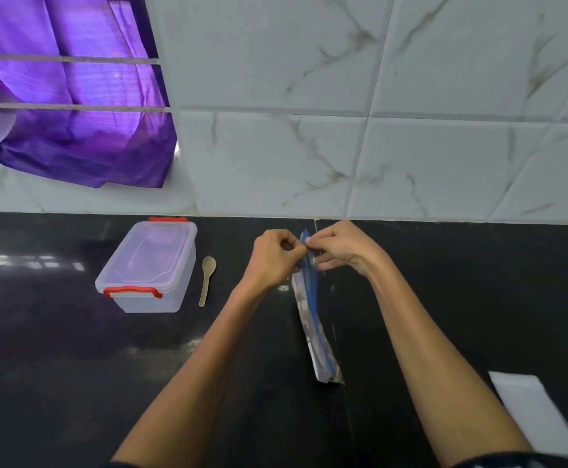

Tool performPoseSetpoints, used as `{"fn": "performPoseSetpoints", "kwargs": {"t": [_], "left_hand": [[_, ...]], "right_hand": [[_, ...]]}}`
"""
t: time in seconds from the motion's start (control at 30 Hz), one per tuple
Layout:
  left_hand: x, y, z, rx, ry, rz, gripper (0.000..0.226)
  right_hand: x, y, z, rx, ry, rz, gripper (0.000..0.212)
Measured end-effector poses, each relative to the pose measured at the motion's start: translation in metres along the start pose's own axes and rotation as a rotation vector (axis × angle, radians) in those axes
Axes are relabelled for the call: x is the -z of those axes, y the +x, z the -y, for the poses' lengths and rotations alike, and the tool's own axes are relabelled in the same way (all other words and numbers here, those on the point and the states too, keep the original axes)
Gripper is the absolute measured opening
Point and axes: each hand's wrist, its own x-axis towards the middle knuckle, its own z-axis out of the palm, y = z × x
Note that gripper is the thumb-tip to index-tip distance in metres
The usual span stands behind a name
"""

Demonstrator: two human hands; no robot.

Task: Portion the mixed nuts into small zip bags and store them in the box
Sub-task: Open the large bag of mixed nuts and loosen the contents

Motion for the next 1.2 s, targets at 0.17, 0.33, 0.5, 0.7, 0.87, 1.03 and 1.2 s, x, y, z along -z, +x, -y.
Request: {"fn": "performPoseSetpoints", "kwargs": {"t": [0.17,0.33,0.5,0.7,0.87,1.03,1.2], "left_hand": [[-0.006,0.002,-0.016,0.000,0.145,-0.125,0.020],[-0.010,0.007,-0.023,-0.003,0.321,-0.253,0.031],[-0.003,0.011,-0.023,-0.031,0.250,-0.229,0.020],[-0.002,0.009,-0.011,0.082,0.088,-0.223,0.010],[-0.005,0.004,-0.008,0.287,0.116,-0.101,0.027],[0.004,0.008,-0.011,0.254,0.299,-0.124,0.016],[0.011,0.002,-0.007,0.234,0.331,-0.218,0.018]], "right_hand": [[0.000,0.005,0.009,0.038,-0.118,-0.134,0.021],[-0.006,0.009,0.010,0.073,-0.453,-0.354,0.017],[-0.009,0.001,0.014,-0.026,-0.326,-0.182,0.016],[-0.006,-0.005,0.015,-0.108,-0.249,-0.017,0.015],[-0.011,0.003,0.003,-0.058,-0.183,-0.142,0.011],[-0.012,0.008,-0.005,0.012,-0.376,-0.352,0.005],[-0.007,0.001,-0.004,-0.059,-0.405,-0.255,0.014]]}}
